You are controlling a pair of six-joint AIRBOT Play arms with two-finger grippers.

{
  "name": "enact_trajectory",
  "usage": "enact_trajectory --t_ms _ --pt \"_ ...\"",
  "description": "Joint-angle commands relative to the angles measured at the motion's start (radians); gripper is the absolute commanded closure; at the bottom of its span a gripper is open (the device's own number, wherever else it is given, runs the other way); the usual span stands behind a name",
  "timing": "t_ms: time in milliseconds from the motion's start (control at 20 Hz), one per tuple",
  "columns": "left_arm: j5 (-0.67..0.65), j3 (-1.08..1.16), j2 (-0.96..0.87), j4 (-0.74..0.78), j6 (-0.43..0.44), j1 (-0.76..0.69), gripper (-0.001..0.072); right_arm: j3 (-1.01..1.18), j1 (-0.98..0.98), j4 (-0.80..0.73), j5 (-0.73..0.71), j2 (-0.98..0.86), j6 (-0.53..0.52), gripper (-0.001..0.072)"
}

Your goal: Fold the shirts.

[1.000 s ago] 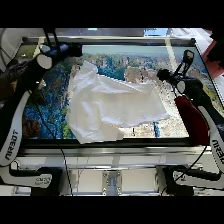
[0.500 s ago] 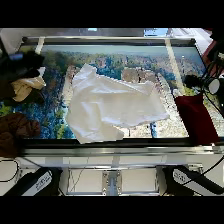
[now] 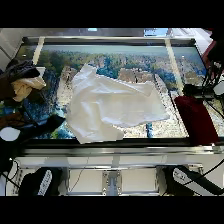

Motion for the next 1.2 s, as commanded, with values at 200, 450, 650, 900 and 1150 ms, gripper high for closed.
enact_trajectory --t_ms 200,450,650,900,1150 --pt "-0.194 -0.090 0.028 0.113 0.067 0.001 0.0425 -0.001 -0.002 0.096 0.013 0.001 -0.068 0.0305" --pt "-0.085 -0.114 -0.001 0.122 0.088 -0.065 0.0427 -0.002 -0.002 0.095 0.008 0.001 -0.068 0.0306" --pt "0.132 -0.128 -0.145 0.193 -0.049 -0.317 0.0447 -0.002 -0.002 0.093 0.014 0.001 -0.068 0.0306" --pt "0.253 -0.126 -0.288 0.213 -0.266 -0.396 0.0405 -0.002 -0.002 0.080 0.050 0.001 -0.094 0.0306" --pt "0.289 -0.126 -0.288 0.002 -0.197 -0.396 0.0159 -0.002 -0.002 0.078 0.046 0.001 -0.114 0.0306"
